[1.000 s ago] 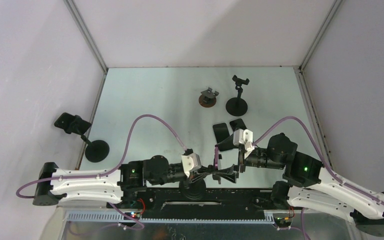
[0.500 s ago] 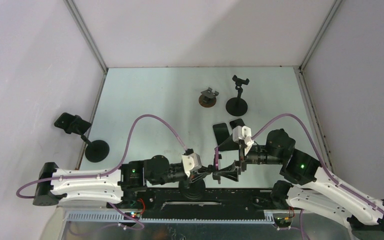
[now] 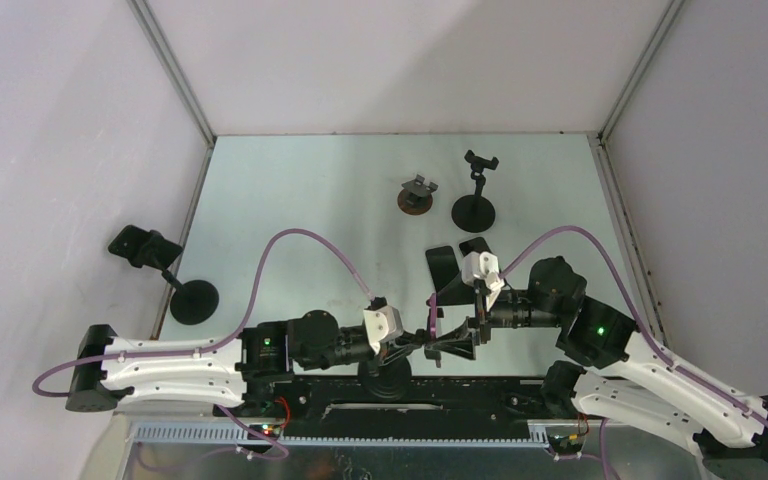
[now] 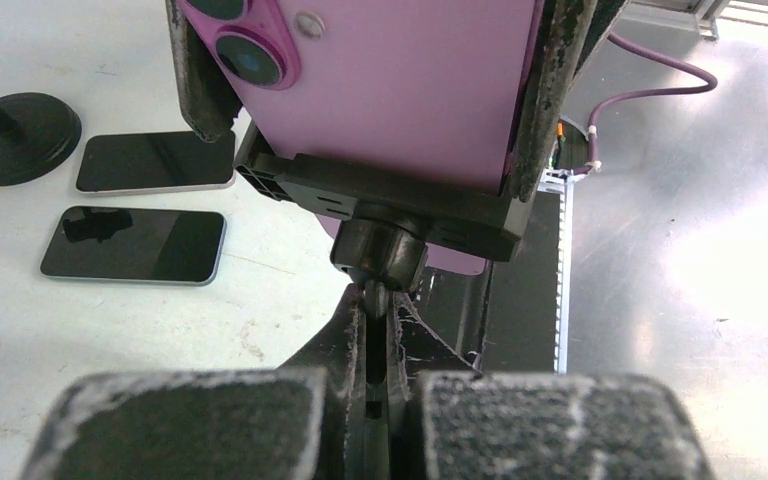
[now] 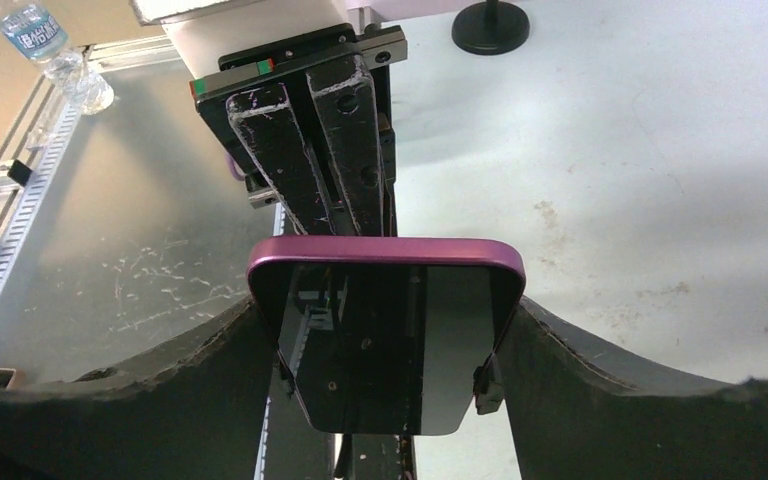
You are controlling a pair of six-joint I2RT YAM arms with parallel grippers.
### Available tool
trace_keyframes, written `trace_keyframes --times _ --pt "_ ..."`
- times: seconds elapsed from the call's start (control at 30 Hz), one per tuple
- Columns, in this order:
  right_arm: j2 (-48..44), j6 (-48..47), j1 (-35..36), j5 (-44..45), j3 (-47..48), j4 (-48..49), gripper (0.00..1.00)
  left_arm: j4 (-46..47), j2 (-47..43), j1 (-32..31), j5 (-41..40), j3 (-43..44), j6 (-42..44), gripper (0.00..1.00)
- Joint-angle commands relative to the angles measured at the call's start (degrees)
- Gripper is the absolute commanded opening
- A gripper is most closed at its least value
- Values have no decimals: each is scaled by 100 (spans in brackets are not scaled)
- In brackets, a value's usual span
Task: Remove the phone from the phone stand
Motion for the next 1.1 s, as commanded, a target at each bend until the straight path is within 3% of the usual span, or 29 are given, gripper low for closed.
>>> trace_keyframes --times 0.0,0.1,0.17,0.2,0.27,0.43,0.57,0.9,1.0,1.07 --pt "-58 -56 -15 223 -7 278 55 904 -222 -8 -55 185 -42 0" --pt "-100 -179 2 207 -74 335 45 908 -226 -3 -79 167 -59 0" --pt "-145 -340 17 210 -115 348 23 907 -231 -3 -148 172 -74 0" --pt "-170 -466 24 221 -120 340 7 902 -227 -3 -173 174 -76 0" --pt "-224 -624 23 179 -125 312 0 891 -231 -2 -224 182 -79 0" --pt "-247 -1229 124 -319 -130 246 0 949 -225 -2 -234 160 -54 0" --pt "-248 -1651 434 -71 -135 175 0 1062 -189 -7 -270 102 -39 0" --pt "146 -2134 312 -823 -135 189 0 1983 -316 -2 -465 -454 229 0" --pt "274 -2089 274 -950 -135 254 0 2093 -319 -7 -453 -554 326 5" --pt "341 -2056 269 -980 -139 276 0 2154 -315 -1 -449 -608 327 15"
